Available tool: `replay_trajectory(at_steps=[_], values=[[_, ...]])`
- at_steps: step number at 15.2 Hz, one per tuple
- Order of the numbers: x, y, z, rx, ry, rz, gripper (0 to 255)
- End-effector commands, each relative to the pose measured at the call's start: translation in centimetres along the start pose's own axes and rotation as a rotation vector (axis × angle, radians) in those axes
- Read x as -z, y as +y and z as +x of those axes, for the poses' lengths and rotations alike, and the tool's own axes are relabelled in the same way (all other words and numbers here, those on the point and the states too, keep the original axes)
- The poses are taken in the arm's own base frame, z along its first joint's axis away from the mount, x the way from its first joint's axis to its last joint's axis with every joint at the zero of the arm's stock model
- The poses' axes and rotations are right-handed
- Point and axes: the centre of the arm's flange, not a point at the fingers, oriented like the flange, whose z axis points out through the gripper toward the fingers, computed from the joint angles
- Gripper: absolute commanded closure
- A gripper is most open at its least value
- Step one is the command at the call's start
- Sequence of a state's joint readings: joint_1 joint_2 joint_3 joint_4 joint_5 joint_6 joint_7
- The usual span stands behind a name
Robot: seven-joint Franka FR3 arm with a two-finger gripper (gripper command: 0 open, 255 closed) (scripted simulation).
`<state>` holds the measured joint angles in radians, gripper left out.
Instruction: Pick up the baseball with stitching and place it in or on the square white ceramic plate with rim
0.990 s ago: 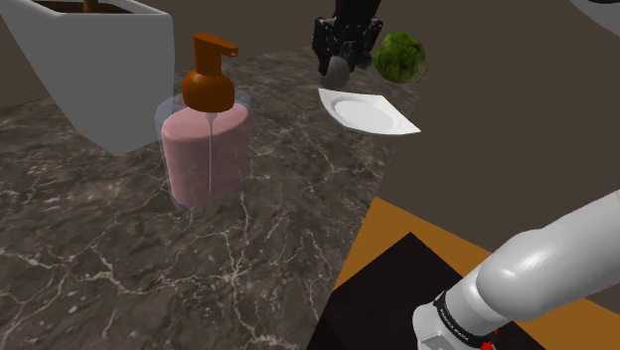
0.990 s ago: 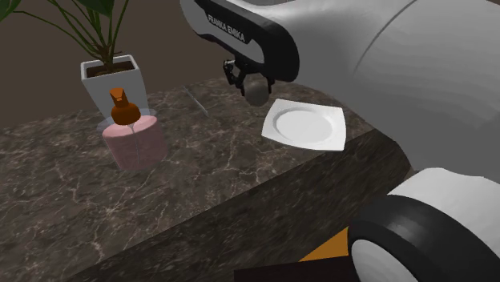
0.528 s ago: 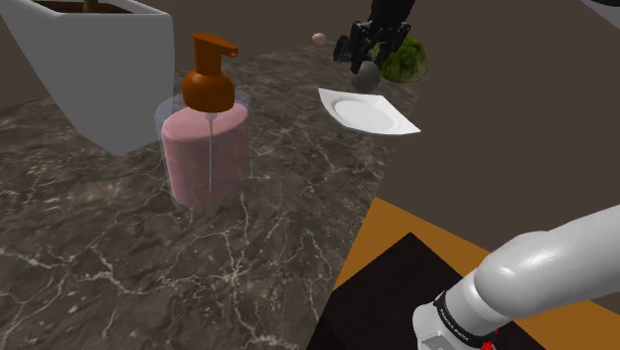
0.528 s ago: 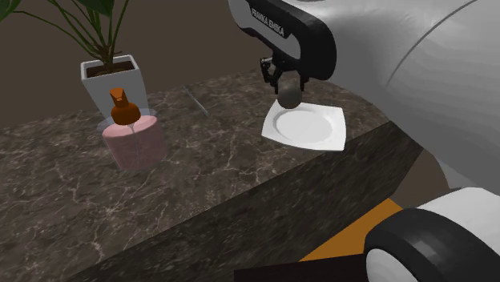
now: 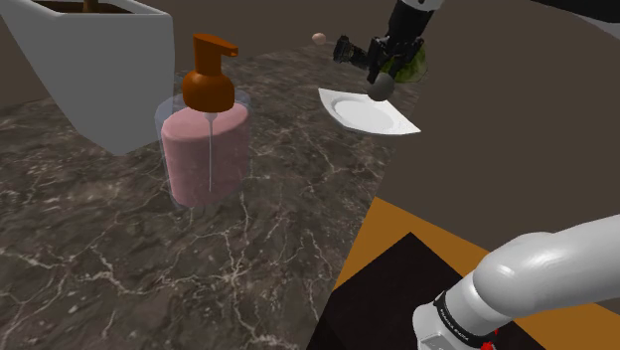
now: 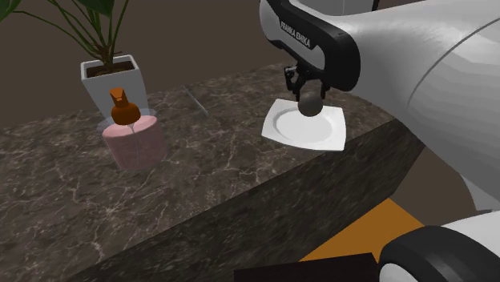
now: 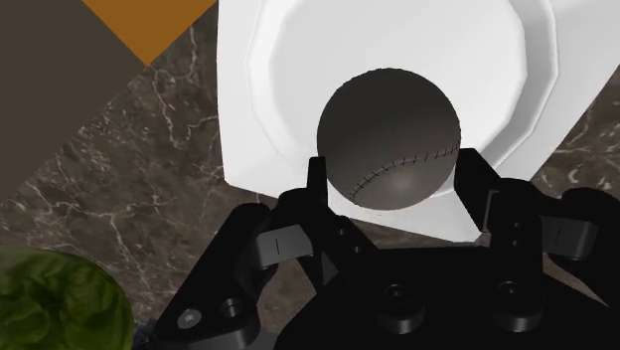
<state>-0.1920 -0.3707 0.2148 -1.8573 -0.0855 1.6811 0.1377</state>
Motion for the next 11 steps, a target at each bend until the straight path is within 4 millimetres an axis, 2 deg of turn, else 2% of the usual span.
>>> replay_trajectory(at_steps=[1,9,11], values=[[-1.0,-0.1,-0.2,0.0,0.001,0.0,255],[-5.1,-0.7,-1.0,0.0,0.001,0.0,255],[-5.3,-0.7,-1.1,0.0,0.001,0.0,255]])
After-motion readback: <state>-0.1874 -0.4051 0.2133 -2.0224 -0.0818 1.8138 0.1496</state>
